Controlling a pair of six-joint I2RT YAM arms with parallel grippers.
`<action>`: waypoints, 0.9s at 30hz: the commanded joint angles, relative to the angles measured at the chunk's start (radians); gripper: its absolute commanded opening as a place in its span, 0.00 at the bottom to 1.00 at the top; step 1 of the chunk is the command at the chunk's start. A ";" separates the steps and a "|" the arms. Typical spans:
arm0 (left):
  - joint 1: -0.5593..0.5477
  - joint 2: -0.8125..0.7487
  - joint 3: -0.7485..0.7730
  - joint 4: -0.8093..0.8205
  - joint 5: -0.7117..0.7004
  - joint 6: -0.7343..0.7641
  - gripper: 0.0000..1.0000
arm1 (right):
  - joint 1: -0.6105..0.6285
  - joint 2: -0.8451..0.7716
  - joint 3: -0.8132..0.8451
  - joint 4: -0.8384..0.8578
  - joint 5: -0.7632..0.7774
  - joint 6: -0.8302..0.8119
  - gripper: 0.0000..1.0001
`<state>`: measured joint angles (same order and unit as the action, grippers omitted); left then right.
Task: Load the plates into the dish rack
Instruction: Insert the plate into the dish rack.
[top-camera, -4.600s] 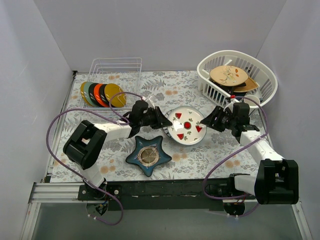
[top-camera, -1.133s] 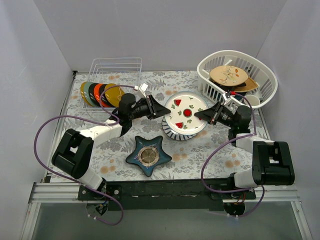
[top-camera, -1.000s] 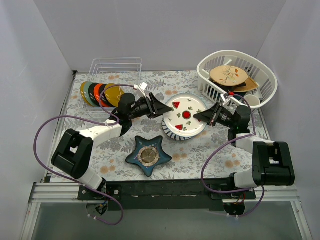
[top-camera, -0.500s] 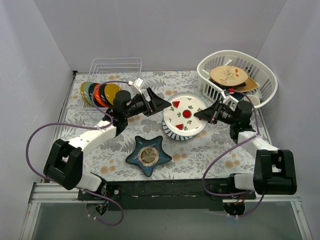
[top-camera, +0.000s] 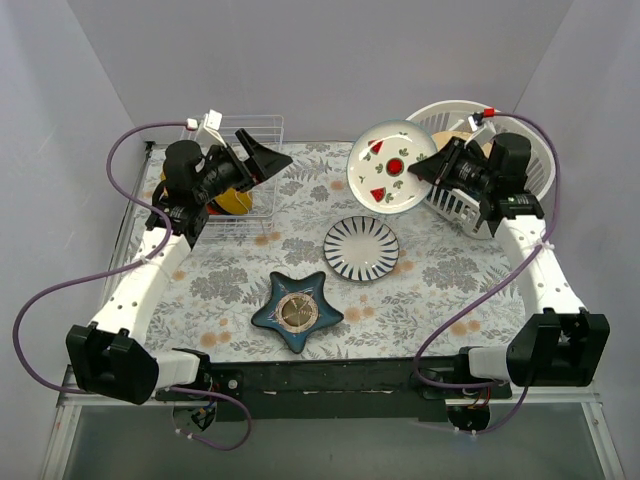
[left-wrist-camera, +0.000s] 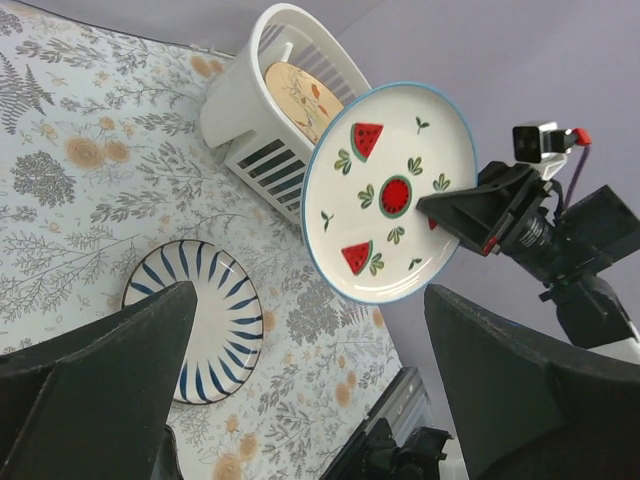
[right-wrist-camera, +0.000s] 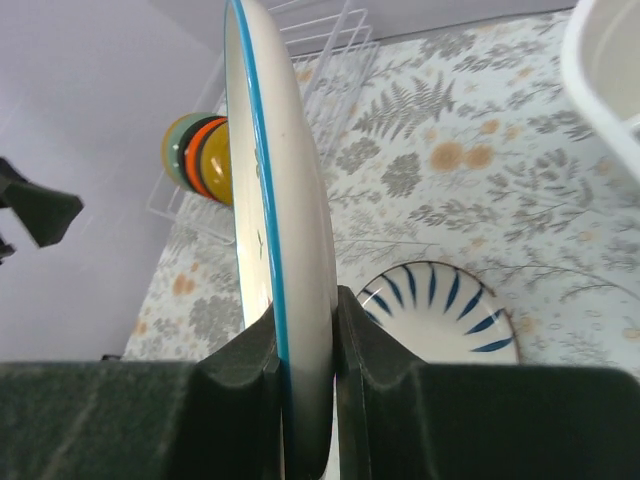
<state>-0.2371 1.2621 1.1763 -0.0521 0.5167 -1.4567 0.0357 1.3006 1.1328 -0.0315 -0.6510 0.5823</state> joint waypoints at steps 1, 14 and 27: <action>0.018 -0.015 0.078 -0.160 0.012 0.068 0.98 | 0.030 0.015 0.239 -0.160 0.192 -0.136 0.01; 0.156 0.114 0.377 -0.408 0.092 0.116 0.98 | 0.415 0.193 0.683 -0.461 0.845 -0.479 0.01; 0.191 0.209 0.476 -0.385 0.240 -0.007 0.98 | 0.858 0.011 0.352 -0.116 1.364 -0.872 0.01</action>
<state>-0.0437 1.5120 1.6833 -0.4603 0.6739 -1.4055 0.8246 1.4345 1.5524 -0.4709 0.4664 -0.1238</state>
